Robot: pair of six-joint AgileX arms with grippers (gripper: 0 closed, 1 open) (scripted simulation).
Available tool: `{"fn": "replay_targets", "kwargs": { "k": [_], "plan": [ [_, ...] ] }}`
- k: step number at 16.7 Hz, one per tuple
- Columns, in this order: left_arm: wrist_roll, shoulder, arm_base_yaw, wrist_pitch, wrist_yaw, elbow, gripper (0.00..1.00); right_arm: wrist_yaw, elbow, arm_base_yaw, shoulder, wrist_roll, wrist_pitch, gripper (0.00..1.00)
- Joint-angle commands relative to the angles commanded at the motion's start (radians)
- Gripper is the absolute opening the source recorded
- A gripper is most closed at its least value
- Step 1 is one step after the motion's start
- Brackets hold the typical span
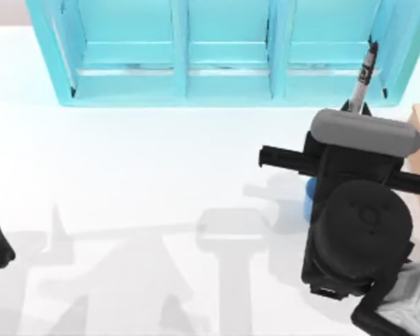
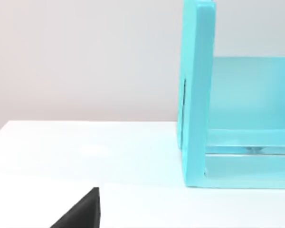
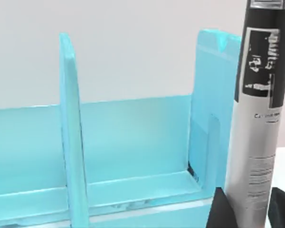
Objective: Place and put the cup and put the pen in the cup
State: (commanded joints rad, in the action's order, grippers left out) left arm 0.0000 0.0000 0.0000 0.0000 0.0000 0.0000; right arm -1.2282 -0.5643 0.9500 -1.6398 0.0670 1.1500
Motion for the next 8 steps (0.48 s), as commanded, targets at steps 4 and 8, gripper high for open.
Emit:
{"fn": "replay_targets", "kwargs": {
  "k": [4, 8],
  "plan": [
    [0.0, 0.0, 0.0, 0.0, 0.0, 0.0, 1.0, 0.0, 0.0, 0.0, 0.0, 0.0, 0.0, 0.08],
    [0.0, 0.0, 0.0, 0.0, 0.0, 0.0, 1.0, 0.0, 0.0, 0.0, 0.0, 0.0, 0.0, 0.38]
  ]
}}
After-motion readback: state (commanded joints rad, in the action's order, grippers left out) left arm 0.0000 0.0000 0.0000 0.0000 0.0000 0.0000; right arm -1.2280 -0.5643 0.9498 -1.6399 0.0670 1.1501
